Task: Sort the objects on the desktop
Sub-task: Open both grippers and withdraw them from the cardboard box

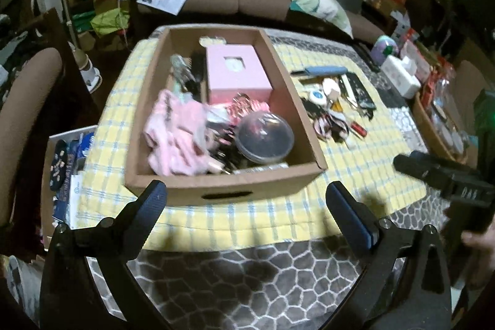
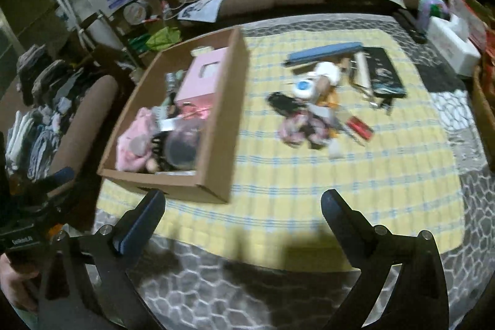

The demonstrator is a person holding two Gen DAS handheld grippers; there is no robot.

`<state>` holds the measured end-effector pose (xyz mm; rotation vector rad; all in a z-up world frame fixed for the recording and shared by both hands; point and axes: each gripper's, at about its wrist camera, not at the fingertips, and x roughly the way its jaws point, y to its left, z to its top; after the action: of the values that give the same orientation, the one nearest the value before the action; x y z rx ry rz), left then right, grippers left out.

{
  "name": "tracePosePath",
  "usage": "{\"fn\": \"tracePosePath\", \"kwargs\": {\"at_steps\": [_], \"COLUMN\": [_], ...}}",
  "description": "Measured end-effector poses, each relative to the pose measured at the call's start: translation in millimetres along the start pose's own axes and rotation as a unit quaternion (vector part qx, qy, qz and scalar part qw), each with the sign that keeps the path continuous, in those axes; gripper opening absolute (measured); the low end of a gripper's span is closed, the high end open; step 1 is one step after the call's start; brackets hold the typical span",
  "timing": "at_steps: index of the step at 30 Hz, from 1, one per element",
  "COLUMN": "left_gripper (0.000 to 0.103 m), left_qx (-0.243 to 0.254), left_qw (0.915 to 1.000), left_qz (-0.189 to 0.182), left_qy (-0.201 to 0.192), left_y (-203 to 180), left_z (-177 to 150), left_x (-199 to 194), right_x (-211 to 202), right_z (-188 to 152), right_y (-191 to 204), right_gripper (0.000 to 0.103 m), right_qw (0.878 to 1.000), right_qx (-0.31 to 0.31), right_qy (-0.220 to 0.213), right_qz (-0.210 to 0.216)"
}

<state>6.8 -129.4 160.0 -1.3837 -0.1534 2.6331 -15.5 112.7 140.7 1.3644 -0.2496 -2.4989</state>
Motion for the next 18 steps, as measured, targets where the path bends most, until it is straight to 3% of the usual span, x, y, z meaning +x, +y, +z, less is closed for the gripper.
{"fn": "tracePosePath", "kwargs": {"at_steps": [9,15,18], "left_gripper": [0.103,0.103,0.103], "left_qx": [0.03,0.051,0.052], "left_qw": [0.999,0.9964,0.9957], "left_qz": [-0.034,-0.064,-0.071], "left_qy": [-0.005,-0.024,-0.026], "left_y": [-43,-67,-75], "left_z": [-1,8,16], "left_x": [37,59,69], "right_x": [-7,3,16], "right_z": [-2,3,9], "right_y": [-93,-134,-137], "right_gripper": [0.103,0.102,0.093], "right_qw": [0.997,0.994,0.994], "right_qx": [0.05,0.077,0.073], "right_qy": [-0.023,-0.057,-0.067], "right_qz": [-0.05,-0.057,-0.046]}}
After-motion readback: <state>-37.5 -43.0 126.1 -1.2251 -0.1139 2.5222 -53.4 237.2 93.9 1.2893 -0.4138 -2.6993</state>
